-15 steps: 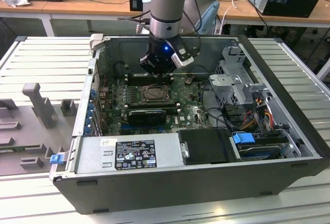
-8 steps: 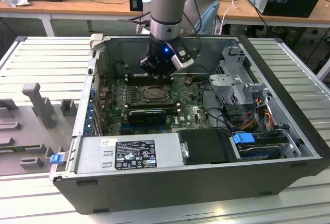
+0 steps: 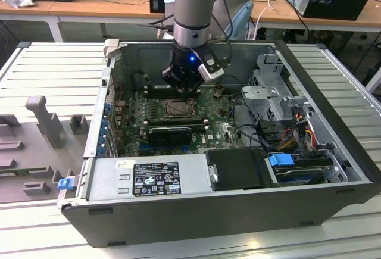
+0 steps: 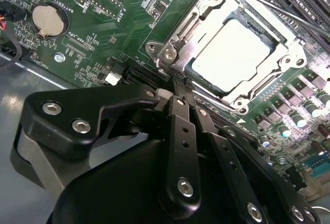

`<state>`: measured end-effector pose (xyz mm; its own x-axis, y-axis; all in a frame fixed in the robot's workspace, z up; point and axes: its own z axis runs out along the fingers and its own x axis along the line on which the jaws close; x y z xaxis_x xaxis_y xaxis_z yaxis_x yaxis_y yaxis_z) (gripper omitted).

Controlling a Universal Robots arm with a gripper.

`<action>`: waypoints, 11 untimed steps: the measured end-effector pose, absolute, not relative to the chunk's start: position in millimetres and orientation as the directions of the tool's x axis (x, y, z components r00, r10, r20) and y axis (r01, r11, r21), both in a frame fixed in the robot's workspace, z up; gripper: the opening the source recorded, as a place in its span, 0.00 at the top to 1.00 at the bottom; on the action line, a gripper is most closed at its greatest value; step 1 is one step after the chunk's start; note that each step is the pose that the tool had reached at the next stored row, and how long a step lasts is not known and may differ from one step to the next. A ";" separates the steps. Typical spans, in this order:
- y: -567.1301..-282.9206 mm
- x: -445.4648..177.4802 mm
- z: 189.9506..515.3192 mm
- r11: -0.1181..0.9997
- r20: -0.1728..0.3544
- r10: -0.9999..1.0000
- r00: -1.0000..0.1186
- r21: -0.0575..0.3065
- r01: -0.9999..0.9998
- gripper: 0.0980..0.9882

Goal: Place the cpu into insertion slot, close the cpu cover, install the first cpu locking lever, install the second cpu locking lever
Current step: 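Install the first cpu locking lever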

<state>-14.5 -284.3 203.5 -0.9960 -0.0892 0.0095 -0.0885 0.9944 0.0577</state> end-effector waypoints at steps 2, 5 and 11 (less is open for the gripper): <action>-284.1 -14.3 202.0 0.995 0.010 -0.089 -0.996 0.054 -0.089 0.99; -284.3 -14.0 201.3 0.995 0.010 -0.089 -0.996 0.053 -0.088 0.99; -284.2 -13.9 211.2 0.995 0.010 -0.089 -0.996 0.054 -0.089 0.99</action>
<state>-13.9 -284.2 211.2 -0.9960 -0.0893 0.0097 -0.0886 0.9946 0.0542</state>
